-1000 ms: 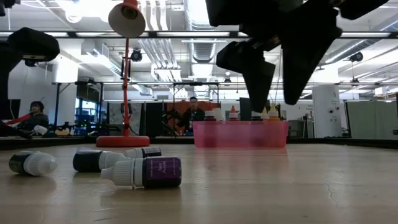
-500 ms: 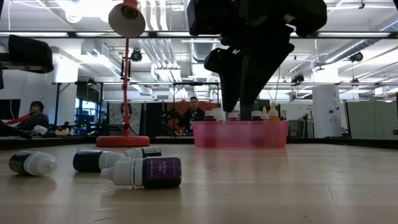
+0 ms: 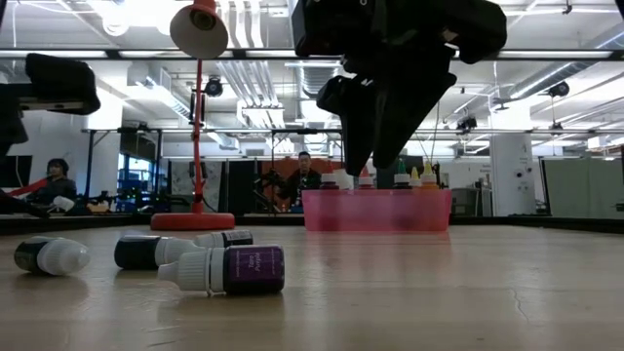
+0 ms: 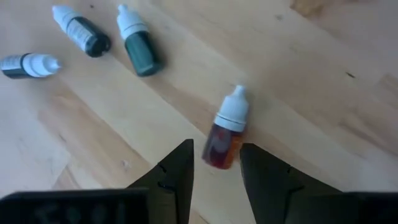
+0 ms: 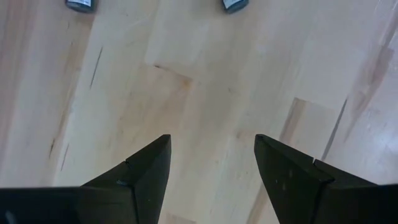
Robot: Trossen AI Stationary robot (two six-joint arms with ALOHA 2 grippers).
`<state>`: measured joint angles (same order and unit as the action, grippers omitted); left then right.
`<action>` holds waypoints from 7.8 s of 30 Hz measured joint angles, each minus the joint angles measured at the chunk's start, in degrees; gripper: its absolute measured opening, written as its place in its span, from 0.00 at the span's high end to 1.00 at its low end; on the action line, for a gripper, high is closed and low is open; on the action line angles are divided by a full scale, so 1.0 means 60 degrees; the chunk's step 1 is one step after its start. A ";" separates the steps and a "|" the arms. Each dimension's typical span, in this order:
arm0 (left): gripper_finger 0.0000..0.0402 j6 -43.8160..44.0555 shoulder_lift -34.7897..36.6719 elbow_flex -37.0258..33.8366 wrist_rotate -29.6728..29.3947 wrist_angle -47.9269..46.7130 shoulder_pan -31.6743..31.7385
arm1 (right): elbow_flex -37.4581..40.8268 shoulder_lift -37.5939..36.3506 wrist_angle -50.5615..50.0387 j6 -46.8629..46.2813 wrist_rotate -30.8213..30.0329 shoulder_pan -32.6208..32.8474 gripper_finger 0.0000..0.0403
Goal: Pick & Place food coloring
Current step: Put the small red food coloring bottle into the red bin, then put the small black food coloring bottle into the red bin
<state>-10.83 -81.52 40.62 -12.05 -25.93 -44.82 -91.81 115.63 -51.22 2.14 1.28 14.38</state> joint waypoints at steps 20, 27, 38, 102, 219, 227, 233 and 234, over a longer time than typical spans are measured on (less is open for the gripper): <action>0.81 0.0000 -0.0007 -0.0667 0.1253 0.0893 0.0842 | 0.0000 0.0000 0.0191 0.0169 0.0003 -0.0035 0.44; 0.86 0.0190 -0.0004 -0.0726 0.1258 0.1182 0.1231 | 0.0000 0.0000 0.0250 0.0141 0.0003 -0.0032 0.44; 0.87 0.1903 -0.0007 -0.0725 0.1116 0.1380 0.1807 | 0.0000 -0.0068 0.0227 -0.1510 0.0003 -0.0031 0.44; 0.87 0.2285 0.0787 -0.0634 -0.3643 0.6960 0.3460 | 0.1610 -0.1978 0.5264 0.1139 -0.2489 -0.0195 0.66; 0.64 1.1154 0.0787 -0.0834 -0.2532 0.1815 0.4240 | -0.1933 0.1676 -0.3554 0.0440 -0.0934 -0.6556 0.86; 0.64 1.1165 0.0787 -0.0834 -0.2532 0.1817 0.4240 | -0.1902 0.1676 -0.3311 0.0349 -0.0955 -0.6566 0.75; 0.64 1.1169 0.0787 -0.0834 -0.2532 0.1818 0.4240 | -0.1956 0.1676 -0.3524 0.0371 -0.0966 -0.6570 0.73; 0.64 1.1169 0.0787 -0.0834 -0.2532 0.1818 0.4240 | -0.1979 0.1666 -0.3593 0.0374 -0.0966 -0.6570 0.73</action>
<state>56.18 -76.79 35.62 -27.24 -15.03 -19.38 -103.69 125.63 -72.78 4.38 -4.51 -25.04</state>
